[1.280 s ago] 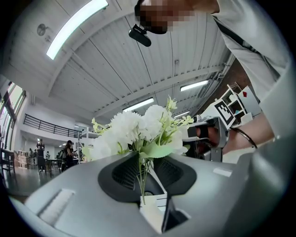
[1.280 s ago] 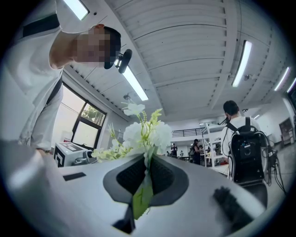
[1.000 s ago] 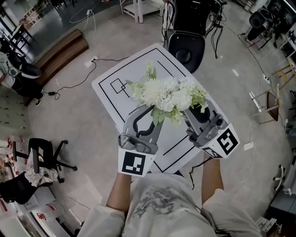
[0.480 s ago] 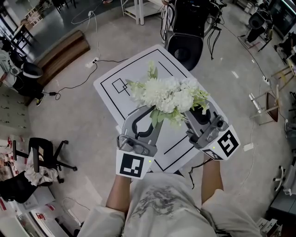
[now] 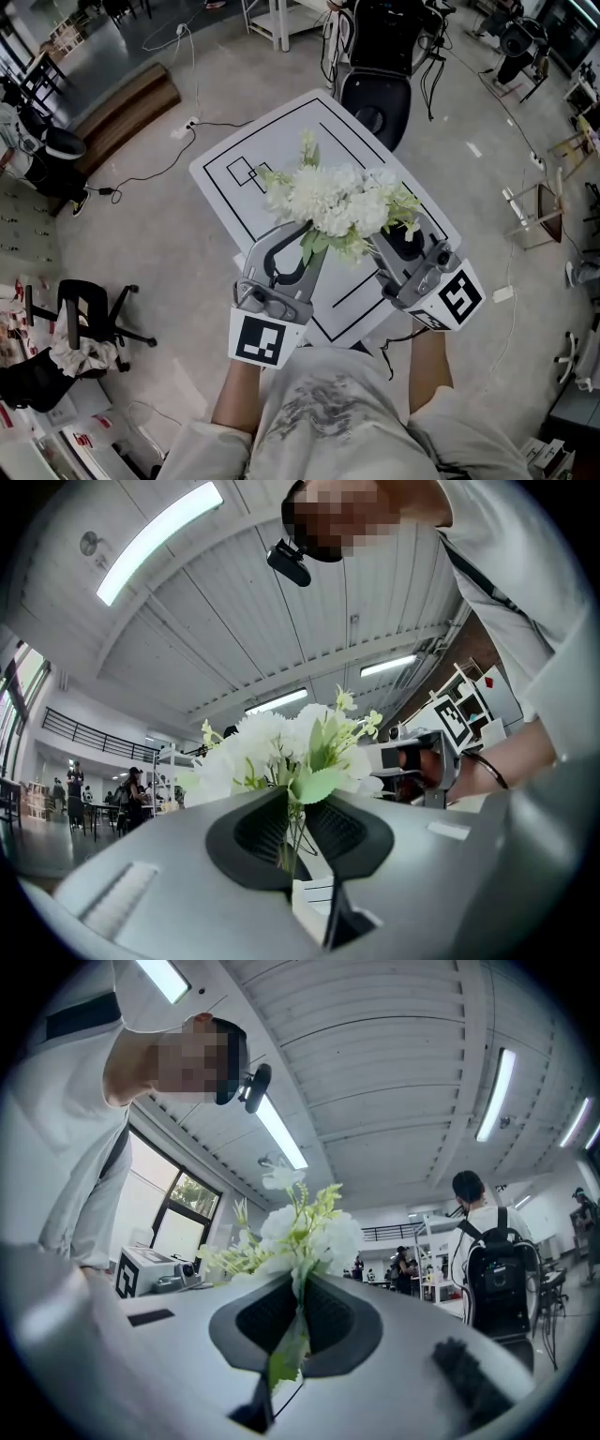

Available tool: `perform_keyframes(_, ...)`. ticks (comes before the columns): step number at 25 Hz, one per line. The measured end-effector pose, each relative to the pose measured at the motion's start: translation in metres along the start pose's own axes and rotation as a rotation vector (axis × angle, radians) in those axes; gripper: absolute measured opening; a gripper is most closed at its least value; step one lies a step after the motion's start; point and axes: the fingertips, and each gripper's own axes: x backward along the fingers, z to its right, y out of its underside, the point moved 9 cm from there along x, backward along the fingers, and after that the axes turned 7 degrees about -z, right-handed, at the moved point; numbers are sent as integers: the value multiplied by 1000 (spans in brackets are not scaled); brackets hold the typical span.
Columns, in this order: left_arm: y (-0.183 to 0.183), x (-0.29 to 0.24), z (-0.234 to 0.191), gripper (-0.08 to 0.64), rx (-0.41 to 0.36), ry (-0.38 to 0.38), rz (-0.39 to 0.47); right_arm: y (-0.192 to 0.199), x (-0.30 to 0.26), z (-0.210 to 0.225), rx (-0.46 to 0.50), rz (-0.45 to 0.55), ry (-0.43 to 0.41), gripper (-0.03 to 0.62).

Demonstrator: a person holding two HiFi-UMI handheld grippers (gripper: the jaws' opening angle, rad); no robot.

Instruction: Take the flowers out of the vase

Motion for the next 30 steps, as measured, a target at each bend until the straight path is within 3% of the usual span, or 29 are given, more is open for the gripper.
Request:
perform_keyframes(11, 7, 19, 11, 63, 50, 45, -28, 6, 12, -23, -20, -24, 5, 28)
perform_keyframes(19, 10, 11, 8, 61, 74, 82, -47, 9, 12, -16, -47, -42, 15, 28)
perform_keyframes(30, 16, 26, 30, 61, 71, 112, -59, 20, 33, -36, -55, -56, 37, 26)
